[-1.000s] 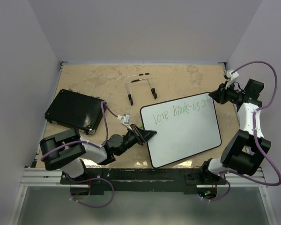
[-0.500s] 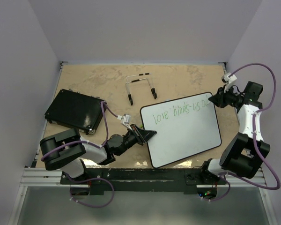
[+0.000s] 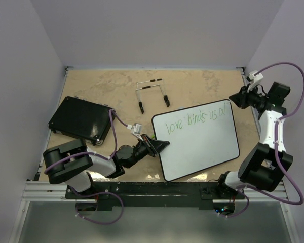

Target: Write a sentence on the whiteboard

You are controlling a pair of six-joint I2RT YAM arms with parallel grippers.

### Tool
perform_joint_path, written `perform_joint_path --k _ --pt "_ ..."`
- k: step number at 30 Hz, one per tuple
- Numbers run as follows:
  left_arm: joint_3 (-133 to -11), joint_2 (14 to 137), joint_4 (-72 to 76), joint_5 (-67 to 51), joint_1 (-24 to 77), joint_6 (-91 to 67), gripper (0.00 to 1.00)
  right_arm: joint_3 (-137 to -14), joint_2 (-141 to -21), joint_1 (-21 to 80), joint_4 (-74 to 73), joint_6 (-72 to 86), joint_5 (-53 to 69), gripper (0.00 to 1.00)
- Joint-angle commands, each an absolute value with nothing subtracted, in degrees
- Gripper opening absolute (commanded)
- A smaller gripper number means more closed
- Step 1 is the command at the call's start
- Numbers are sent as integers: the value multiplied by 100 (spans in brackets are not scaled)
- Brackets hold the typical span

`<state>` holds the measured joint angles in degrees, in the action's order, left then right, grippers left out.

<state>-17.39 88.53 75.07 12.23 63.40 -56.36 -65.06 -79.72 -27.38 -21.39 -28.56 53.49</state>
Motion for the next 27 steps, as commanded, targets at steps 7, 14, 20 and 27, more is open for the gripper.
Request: perform_joint_path --k 7,14,20,27 --pt "-1846 8877 8016 1055 6346 -4904 0 -6645 -8253 -2751 -1195 -2153 5449 0" --pt "-1854 8886 8007 1037 6346 -4896 0 -6645 -8411 -2742 -1379 -2329 5502 0" --pt "-1855 8886 8007 1028 6337 -4896 0 -6662 -8438 -2742 -1924 -2830 5528 0" --pt "-1828 8886 8016 1063 6337 -4896 0 -6434 -8262 -2742 -2495 -3357 5485 0"
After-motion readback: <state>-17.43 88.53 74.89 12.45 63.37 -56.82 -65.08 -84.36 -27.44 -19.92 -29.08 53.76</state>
